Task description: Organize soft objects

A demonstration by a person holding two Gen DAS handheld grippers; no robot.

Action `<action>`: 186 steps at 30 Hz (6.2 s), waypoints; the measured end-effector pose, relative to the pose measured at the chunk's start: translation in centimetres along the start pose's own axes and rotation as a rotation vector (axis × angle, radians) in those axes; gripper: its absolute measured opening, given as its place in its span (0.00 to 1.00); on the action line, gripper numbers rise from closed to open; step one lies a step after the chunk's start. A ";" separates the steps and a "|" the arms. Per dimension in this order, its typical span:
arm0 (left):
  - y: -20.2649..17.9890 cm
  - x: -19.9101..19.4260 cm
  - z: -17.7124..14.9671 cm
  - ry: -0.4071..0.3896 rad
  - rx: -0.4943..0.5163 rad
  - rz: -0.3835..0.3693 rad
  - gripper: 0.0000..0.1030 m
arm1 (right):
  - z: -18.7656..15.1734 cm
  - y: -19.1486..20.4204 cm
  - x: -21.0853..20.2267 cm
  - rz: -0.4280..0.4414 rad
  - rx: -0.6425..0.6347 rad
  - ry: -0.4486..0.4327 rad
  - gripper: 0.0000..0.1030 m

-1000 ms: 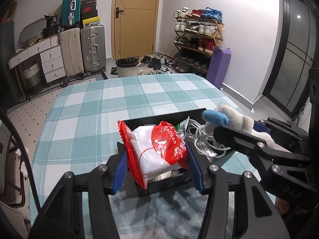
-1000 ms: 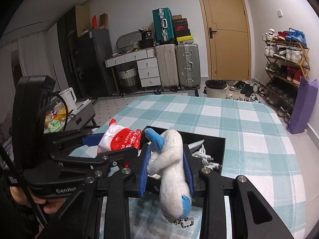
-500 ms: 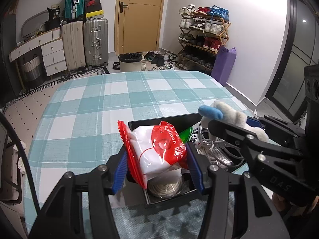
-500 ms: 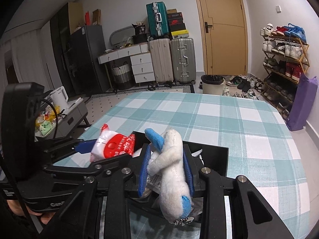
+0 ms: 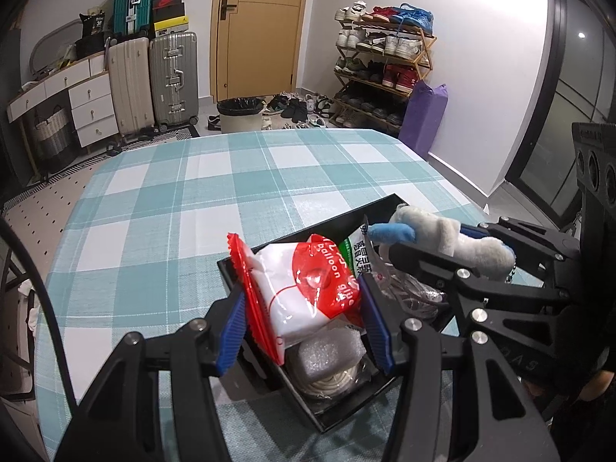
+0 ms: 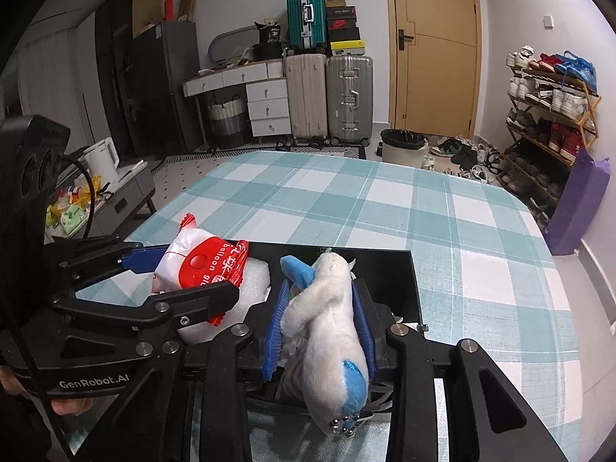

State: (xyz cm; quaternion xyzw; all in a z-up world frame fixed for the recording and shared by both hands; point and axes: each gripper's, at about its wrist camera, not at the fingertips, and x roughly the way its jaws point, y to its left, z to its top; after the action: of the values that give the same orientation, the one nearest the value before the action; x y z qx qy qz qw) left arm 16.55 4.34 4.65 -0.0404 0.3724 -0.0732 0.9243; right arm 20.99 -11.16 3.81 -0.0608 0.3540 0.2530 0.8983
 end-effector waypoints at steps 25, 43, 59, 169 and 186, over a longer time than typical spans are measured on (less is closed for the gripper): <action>-2.1 0.4 -1.0 0.024 0.061 -0.013 0.68 | -1.6 -2.7 -5.0 -0.062 0.040 -0.084 0.89; -2.3 -1.4 -1.4 -0.002 0.029 -0.031 0.91 | -10.3 0.0 -6.4 0.037 0.035 0.110 0.89; -0.7 -4.2 -4.0 -0.033 -0.034 0.016 0.93 | -12.7 2.8 -4.6 0.070 -0.072 0.176 0.34; -3.8 -5.2 -7.8 -0.308 0.016 0.166 1.00 | -9.4 -1.9 -8.8 -0.046 -0.011 -0.304 1.00; -3.8 -5.3 -7.8 -0.319 0.021 0.168 1.00 | -9.5 -1.9 -8.8 -0.045 -0.012 -0.304 1.00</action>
State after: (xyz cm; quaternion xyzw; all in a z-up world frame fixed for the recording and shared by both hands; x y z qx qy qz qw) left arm 6.99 1.36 3.11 -0.0105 0.2221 0.0077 0.9749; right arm 10.73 -19.14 2.49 -0.0351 0.2112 0.2412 0.9466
